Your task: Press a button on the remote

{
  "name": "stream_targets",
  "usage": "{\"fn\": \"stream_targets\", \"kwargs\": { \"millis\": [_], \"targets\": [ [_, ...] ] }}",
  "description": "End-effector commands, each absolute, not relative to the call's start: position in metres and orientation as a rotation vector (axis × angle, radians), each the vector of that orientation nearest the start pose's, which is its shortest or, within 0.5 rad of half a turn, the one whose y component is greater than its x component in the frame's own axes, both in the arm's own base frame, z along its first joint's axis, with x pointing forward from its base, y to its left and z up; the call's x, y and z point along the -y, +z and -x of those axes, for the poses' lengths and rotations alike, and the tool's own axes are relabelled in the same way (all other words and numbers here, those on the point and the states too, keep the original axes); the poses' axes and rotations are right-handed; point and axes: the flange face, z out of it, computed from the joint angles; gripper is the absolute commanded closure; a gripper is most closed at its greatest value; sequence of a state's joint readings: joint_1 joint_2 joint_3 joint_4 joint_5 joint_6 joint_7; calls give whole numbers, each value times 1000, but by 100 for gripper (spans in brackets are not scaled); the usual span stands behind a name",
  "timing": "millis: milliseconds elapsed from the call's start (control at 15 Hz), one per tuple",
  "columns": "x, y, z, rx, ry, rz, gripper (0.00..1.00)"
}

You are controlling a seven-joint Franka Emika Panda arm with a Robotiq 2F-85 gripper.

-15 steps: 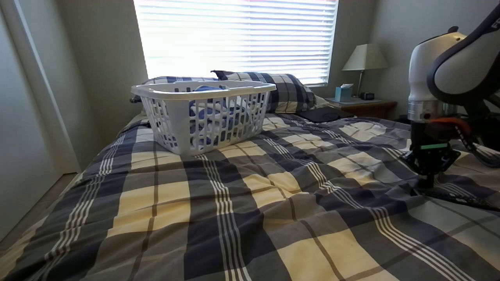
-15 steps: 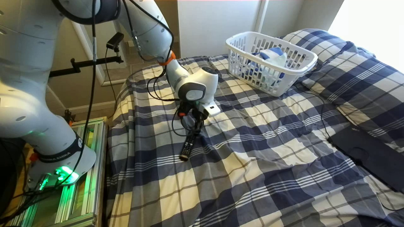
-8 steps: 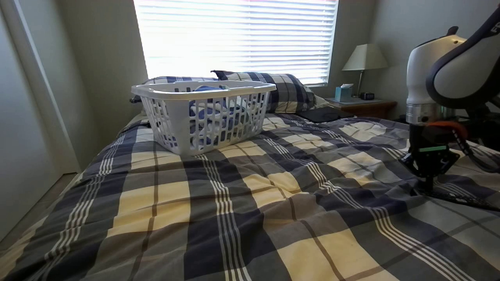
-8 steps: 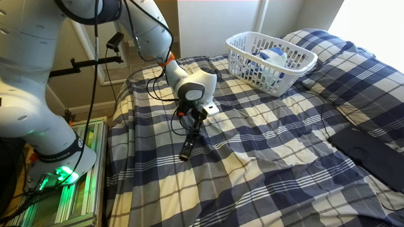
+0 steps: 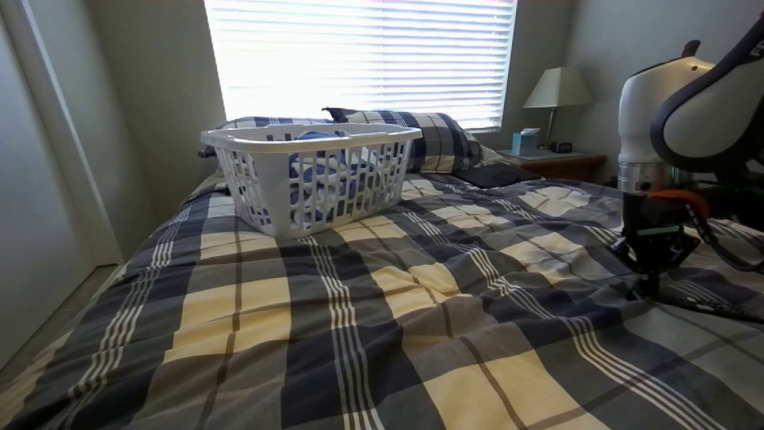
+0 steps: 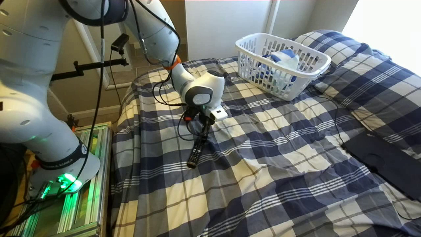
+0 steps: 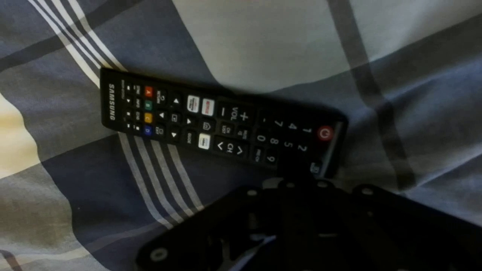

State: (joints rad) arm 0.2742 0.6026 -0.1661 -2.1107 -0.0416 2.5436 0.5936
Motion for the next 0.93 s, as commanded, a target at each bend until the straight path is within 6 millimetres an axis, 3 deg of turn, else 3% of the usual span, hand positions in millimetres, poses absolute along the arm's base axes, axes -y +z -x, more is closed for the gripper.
{"fn": "stream_targets", "kwargs": {
  "millis": [0, 533, 667, 867],
  "targets": [
    [-59, 107, -550, -712, 161, 3269, 100],
    [-91, 70, -532, -607, 120, 3435, 100],
    [-92, 70, -534, -615, 90, 3460, 100],
    [-79, 91, -542, -698, 28, 3441, 100]
  ]
}}
